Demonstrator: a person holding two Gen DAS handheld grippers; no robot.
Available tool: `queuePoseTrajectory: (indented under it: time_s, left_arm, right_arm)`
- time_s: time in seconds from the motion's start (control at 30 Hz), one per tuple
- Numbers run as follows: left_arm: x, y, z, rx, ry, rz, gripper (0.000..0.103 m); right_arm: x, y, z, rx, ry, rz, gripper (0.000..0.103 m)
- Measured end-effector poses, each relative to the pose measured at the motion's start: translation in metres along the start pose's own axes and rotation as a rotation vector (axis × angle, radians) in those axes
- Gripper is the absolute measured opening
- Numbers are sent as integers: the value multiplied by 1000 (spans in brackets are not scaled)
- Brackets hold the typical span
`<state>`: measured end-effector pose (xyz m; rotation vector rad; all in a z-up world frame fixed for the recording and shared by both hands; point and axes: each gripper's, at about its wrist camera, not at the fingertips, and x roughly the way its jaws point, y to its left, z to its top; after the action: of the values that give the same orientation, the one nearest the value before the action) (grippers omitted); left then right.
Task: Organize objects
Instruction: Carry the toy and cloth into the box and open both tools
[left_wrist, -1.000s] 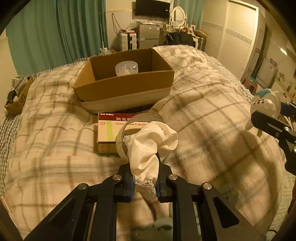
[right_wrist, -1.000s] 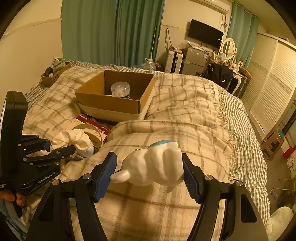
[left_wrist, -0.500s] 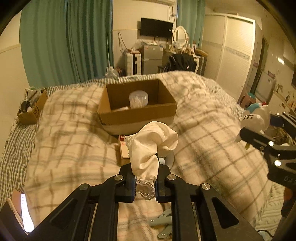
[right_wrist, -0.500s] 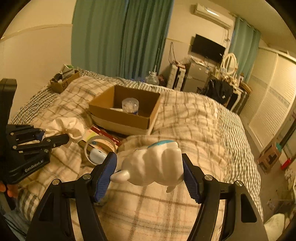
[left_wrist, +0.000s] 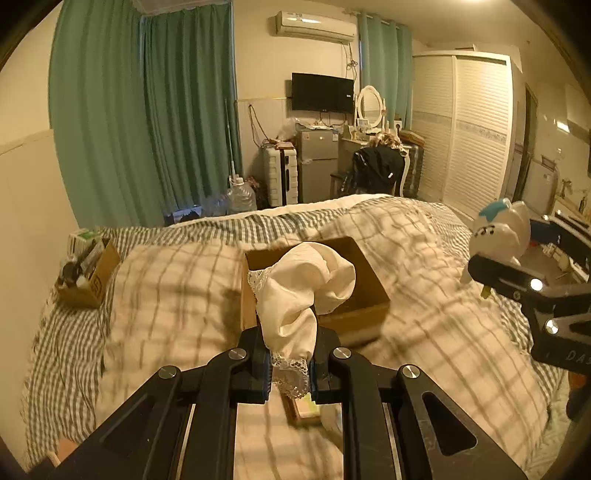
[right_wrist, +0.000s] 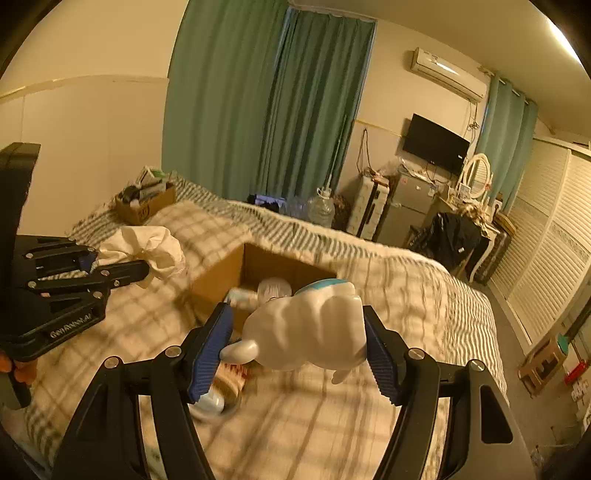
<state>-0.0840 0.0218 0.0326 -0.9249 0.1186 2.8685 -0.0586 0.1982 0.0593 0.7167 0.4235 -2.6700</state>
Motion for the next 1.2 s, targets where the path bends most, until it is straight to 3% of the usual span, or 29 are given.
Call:
queuePoseTrajectory:
  time_s: [0.3, 0.53, 0.73, 1.07, 1.13, 1.2]
  left_arm:
    - [93, 18, 40, 7, 58, 18, 14]
    - [179, 28, 43, -15, 172, 9, 14]
    - [221, 27, 33, -18, 216, -13, 14]
    - [254, 26, 11, -18, 263, -77, 15]
    - [253, 28, 9, -36, 268, -73, 20]
    - [250, 30, 9, -40, 274, -77, 36]
  right_arm:
    - [118, -32, 53, 19, 89, -10, 68]
    - [211, -36, 54, 23, 180, 10, 68]
    - [267, -39, 42, 30, 232, 24, 68]
    - [306, -43, 19, 64, 266, 52, 68]
    - [303, -47, 20, 94, 258, 56, 68]
    - [298, -51, 23, 121, 242, 63, 75]
